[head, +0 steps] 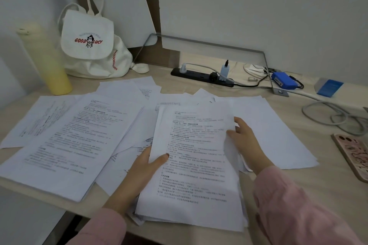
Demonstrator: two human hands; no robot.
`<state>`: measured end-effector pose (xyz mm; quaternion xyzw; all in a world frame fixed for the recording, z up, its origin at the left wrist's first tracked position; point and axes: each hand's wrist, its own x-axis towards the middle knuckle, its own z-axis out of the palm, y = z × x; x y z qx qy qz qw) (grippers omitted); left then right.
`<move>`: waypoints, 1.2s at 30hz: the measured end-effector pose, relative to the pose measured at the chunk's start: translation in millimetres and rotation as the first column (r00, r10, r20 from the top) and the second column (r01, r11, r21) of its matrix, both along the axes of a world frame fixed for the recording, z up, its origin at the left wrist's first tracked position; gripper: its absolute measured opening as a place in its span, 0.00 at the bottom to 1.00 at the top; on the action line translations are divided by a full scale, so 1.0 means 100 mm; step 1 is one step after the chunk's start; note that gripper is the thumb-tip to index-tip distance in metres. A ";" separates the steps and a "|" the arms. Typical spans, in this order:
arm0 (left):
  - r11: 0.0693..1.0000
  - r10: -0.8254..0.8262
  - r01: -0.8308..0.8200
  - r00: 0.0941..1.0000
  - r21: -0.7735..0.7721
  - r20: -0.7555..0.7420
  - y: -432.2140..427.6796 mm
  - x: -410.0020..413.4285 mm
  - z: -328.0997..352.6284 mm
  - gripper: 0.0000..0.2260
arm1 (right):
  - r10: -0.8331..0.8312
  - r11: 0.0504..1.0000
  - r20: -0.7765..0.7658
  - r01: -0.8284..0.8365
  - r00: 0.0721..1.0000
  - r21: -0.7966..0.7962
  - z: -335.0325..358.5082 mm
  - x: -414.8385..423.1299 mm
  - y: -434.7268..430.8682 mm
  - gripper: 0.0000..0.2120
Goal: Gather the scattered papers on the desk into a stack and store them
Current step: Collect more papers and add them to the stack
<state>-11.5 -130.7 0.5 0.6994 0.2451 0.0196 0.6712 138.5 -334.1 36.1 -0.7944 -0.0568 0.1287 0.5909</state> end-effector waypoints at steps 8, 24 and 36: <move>0.998 0.000 0.000 1.000 0.063 -0.008 0.05 -0.01 -0.04 0.11 | -0.012 0.807 0.279 0.174 0.960 -0.565 -0.23 0.12 -0.27 0.21; 0.984 0.164 -0.162 0.986 -0.069 0.021 0.05 -0.03 -0.08 0.11 | 0.255 0.398 0.291 0.174 0.922 -0.901 -0.27 0.01 -0.29 0.18; 0.986 0.160 -0.160 0.987 -0.047 0.004 0.06 -0.02 -0.08 0.11 | -0.042 0.913 0.319 0.166 0.947 -0.372 0.02 0.08 -0.59 0.13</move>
